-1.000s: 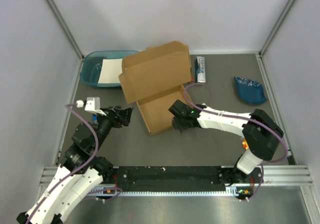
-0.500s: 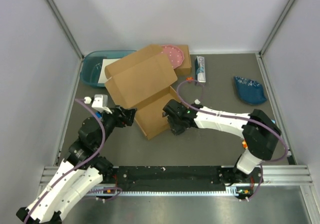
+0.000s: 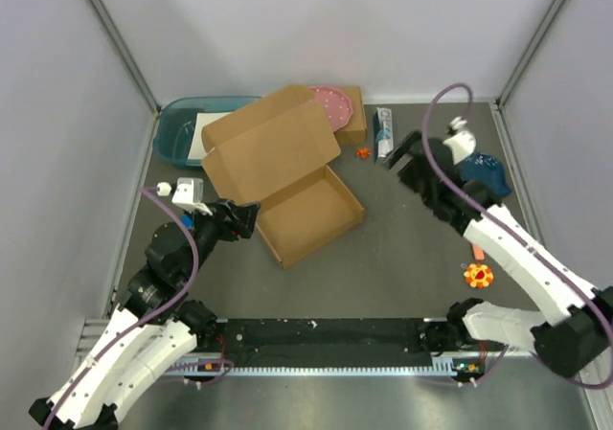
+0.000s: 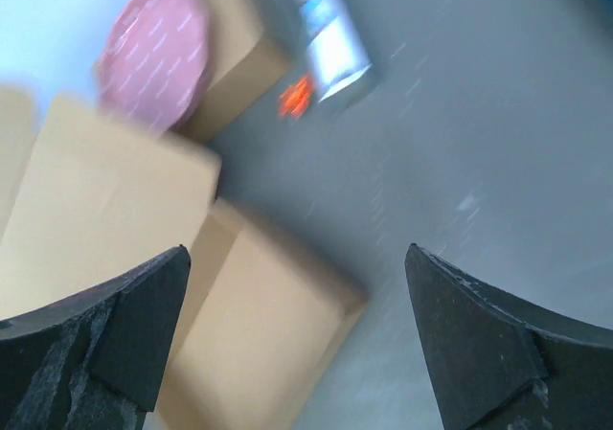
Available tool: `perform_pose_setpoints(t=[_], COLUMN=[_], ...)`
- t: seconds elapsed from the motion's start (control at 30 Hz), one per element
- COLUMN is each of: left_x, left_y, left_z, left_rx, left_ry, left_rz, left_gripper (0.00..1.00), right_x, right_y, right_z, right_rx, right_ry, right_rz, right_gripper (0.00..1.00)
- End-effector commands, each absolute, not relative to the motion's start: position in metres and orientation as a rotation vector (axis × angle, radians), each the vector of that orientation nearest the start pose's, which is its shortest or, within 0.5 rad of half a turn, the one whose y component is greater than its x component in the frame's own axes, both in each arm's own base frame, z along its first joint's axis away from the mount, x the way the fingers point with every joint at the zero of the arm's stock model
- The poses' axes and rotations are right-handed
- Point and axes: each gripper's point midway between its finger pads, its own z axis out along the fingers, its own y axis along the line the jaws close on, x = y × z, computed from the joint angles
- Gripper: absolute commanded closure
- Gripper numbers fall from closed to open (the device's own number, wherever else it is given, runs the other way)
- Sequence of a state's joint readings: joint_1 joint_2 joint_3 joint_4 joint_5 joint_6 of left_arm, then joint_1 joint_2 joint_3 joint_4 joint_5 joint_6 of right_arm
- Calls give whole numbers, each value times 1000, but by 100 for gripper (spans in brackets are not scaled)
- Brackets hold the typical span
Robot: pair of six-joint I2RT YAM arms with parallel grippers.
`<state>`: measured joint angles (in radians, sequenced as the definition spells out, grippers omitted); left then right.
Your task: Fold the paper box
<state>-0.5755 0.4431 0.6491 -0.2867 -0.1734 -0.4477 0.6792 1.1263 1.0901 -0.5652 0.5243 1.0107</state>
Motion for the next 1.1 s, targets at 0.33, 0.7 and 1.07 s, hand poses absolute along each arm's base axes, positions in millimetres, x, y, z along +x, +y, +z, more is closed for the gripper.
perform_pose_setpoints(t=[0.33,0.7,1.07], left_x=[209,214,217], left_y=[-127,-142,-137], left_z=[260,241,238], left_rx=[12,49,42], left_ry=[1667,1773,1796], left_rz=[-659,-675,-630], left_gripper=[17,17,17], right_x=[466,534,571], right_y=[133,140,133], right_z=[185,128,93], right_rx=[246,106,168], right_ry=[2018,2137,2222], right_rz=[7,-136,-142], right_gripper=[1,1,1])
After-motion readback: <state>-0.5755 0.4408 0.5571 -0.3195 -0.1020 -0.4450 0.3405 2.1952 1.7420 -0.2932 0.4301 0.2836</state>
